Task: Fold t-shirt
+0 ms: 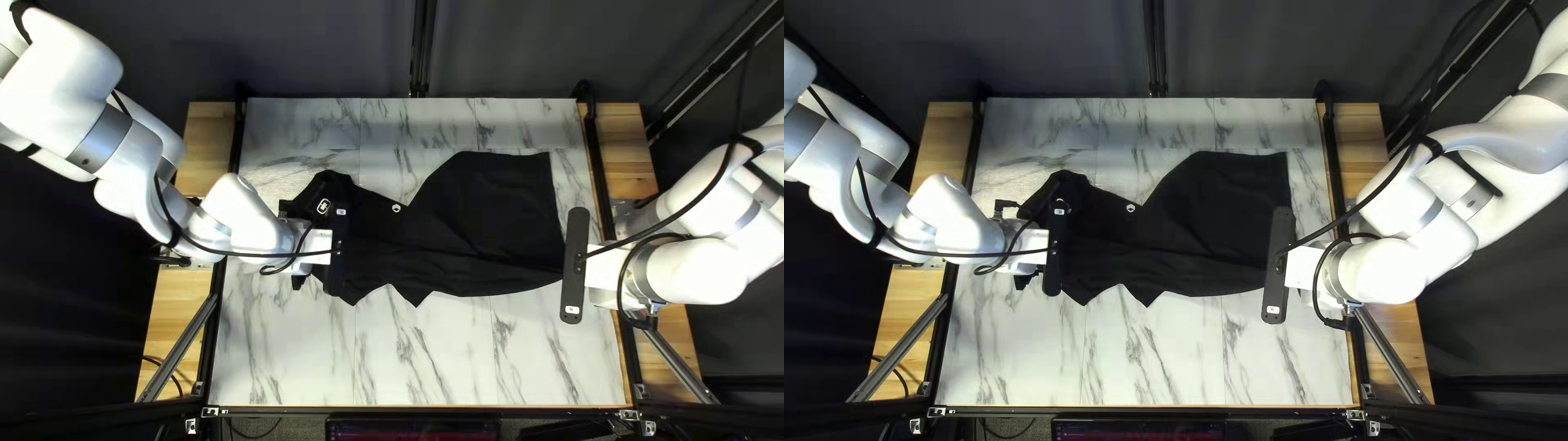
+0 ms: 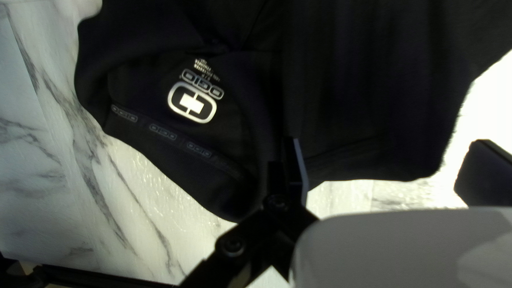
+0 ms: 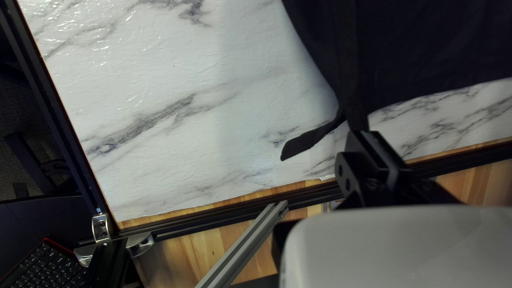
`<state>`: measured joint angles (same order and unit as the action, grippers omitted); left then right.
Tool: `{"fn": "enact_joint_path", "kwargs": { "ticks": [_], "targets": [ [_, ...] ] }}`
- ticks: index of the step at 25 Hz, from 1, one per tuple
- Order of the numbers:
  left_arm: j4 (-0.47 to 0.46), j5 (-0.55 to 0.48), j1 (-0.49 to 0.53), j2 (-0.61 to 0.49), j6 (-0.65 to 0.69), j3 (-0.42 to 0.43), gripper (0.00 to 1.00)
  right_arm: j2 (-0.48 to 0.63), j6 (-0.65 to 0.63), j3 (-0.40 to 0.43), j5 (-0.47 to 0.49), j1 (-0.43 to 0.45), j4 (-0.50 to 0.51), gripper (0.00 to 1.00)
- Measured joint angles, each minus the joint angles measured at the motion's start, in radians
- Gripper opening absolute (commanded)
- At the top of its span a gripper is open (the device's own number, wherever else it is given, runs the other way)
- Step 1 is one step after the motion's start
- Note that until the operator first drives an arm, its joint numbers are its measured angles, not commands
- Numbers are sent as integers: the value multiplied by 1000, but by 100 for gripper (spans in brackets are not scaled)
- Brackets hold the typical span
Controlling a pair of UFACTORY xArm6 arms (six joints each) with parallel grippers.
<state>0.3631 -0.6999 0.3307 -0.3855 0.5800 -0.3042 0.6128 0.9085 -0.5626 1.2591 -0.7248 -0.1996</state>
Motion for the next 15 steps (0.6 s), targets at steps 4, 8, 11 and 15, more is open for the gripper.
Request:
{"fn": "enact_joint_path", "kwargs": {
  "ticks": [4, 8, 11, 15],
  "targets": [
    [-21, 17, -13, 1, -25, 9, 0, -1, -1, 5, -6, 1, 2, 0],
    [-43, 15, -13, -4, -50, 4, 0, 0, 2, 6, -7, 0, 2, 0],
    [-53, 3, -7, -8, -61, -6, 0, 1, 5, 6, -5, -2, 1, 0],
    [-64, -60, 6, -39, -75, -31, 0, 2, 7, -10, 12, -5, -2, 0]
  ]
}}
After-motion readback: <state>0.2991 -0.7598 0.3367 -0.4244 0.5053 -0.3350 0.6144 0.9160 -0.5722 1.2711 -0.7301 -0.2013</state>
